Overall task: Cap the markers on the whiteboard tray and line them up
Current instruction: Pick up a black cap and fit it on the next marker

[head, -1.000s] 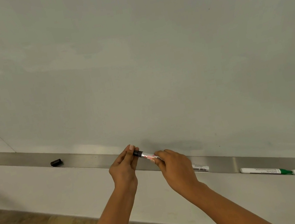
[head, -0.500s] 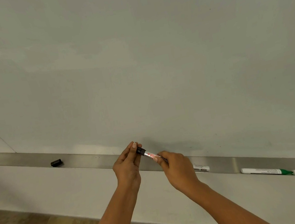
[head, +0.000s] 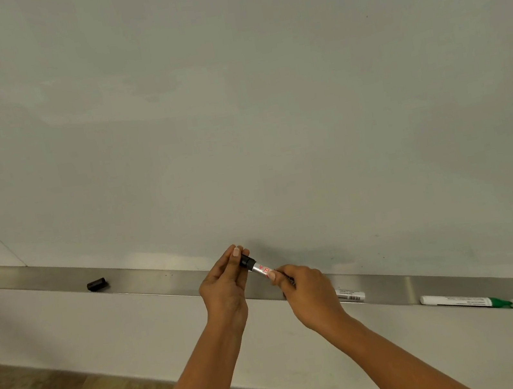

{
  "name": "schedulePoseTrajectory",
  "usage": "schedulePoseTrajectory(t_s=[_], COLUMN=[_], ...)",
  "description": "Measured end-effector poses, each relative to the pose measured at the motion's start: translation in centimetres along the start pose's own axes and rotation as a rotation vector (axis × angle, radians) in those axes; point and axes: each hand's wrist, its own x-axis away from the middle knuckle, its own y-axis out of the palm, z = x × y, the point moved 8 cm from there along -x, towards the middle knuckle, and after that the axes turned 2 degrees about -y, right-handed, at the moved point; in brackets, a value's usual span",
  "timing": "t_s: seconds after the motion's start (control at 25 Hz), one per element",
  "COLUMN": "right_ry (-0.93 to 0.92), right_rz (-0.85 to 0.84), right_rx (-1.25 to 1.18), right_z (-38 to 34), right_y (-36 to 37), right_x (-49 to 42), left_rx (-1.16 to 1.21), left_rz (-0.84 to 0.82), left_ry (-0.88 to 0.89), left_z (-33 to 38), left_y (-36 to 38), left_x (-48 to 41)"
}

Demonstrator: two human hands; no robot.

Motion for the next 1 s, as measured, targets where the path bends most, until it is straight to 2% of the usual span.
schedulePoseTrajectory(t_s=[0.52,1.0], right_ry=[0.323,0.633], right_rz=[-0.172,-0.396], right_rx=[-0.468,-0.876], right_z=[2.2,2.9], right_y=[1.1,2.5], right_x=[0.4,1.5], left_rx=[-0.032,-0.054], left_rz=[-0.024,-0.055], left_ry=[0.006,0.001], left_z=[-1.0,-1.2], left_y=[0.6,1.6], left_x=[-0.6,-0.7])
